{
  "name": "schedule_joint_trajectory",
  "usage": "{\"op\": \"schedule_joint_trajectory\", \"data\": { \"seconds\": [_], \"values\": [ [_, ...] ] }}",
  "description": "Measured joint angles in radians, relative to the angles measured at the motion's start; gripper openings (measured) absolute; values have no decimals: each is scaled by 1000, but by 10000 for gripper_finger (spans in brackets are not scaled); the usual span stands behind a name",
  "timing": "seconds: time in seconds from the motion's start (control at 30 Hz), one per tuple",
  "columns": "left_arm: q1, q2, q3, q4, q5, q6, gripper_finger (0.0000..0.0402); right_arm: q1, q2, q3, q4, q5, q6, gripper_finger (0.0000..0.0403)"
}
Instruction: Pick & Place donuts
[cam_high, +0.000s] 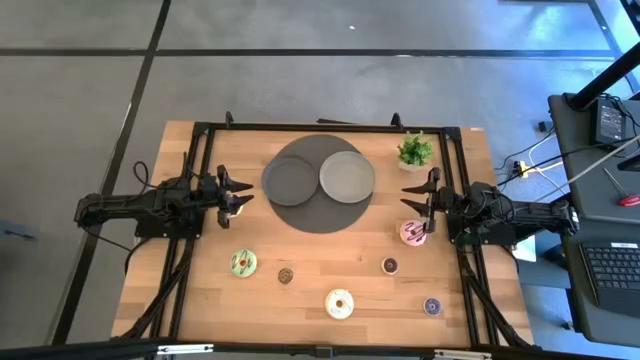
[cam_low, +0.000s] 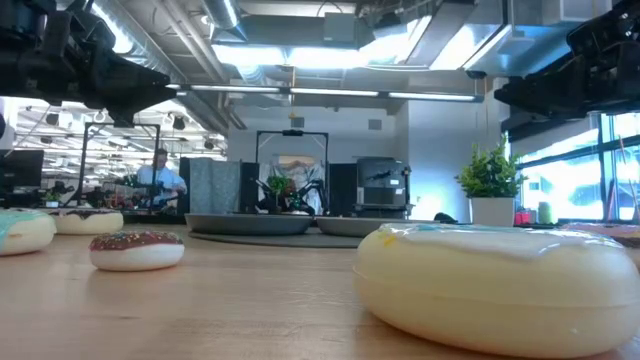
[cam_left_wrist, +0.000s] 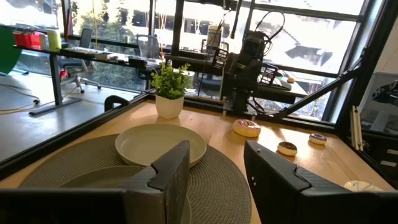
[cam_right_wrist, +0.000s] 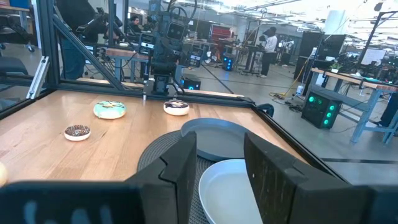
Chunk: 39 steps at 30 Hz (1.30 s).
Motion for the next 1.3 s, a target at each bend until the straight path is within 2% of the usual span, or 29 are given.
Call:
{"op": "schedule_joint_trajectory", "data": {
  "seconds": [0.17,0.63,1.3],
  "values": [
    [0,0,0,0,0,0,150,0,0,0,0,0,18,136],
    [0,0,0,0,0,0,152,0,0,0,0,0,259,136],
    [0,0,0,4,-26,33,148,0,0,0,0,0,206,136]
  ]
}}
